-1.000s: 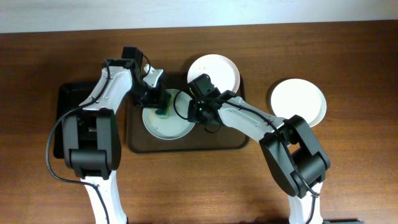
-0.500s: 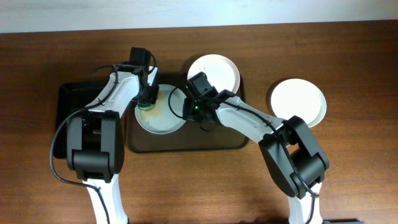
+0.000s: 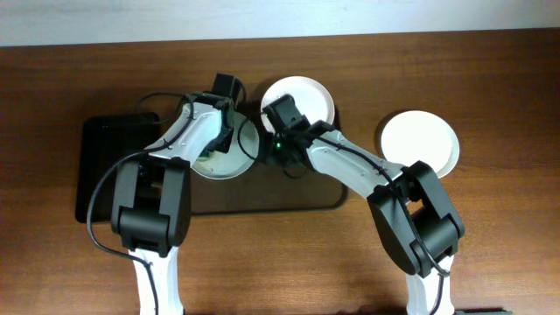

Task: Clean dirty plates on tray and stack at the side
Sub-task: 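Scrub the pale blue-green plate with the sponge in the left gripper, then lift the pale blue-green plate with right gripper, carry it right, then place the plate onto the white plate stack and release, then move right gripper to the pink plate and pull it center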

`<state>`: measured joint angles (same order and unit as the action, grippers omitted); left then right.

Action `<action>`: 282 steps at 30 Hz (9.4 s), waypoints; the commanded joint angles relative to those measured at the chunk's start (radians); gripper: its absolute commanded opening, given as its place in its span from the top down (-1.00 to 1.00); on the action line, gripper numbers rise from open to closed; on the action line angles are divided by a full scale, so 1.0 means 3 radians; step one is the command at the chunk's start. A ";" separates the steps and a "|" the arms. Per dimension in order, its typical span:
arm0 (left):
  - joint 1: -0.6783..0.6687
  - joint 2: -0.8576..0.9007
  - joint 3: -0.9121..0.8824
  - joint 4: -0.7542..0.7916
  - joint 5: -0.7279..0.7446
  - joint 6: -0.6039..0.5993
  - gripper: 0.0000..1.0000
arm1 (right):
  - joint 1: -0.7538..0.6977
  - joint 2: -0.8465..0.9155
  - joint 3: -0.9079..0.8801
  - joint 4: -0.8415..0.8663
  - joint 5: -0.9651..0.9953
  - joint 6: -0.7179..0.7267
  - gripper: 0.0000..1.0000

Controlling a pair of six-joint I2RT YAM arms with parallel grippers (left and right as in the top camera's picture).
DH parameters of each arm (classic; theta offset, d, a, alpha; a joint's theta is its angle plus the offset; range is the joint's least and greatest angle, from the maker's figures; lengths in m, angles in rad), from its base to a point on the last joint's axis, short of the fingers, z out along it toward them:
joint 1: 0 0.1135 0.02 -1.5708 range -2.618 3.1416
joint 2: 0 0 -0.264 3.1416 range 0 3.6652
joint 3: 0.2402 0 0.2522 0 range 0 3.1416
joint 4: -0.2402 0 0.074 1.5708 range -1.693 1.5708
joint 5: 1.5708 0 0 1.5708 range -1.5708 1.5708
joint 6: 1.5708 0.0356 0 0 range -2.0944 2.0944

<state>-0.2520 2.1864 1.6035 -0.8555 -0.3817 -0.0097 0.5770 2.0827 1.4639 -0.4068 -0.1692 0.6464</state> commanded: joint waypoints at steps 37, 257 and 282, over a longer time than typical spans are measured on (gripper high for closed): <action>0.0165 0.0023 0.0043 -0.0855 0.1532 0.0367 0.99 | -0.0033 0.0626 0.0102 -0.0542 -0.0215 0.1005 0.92; 0.0774 0.1003 0.2879 -0.1987 0.1573 -0.0312 0.99 | -0.2225 -0.0856 0.0507 -0.1845 -0.0050 -0.0727 -0.28; 0.0731 0.1003 0.2879 -0.1965 0.1572 -0.0312 0.99 | -0.0712 0.0458 0.0507 -0.1539 0.0009 0.0478 0.92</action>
<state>-0.0280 2.4798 2.4664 -1.4448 0.0792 -0.1196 0.3237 2.1937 1.6257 -0.8093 -0.1505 0.8116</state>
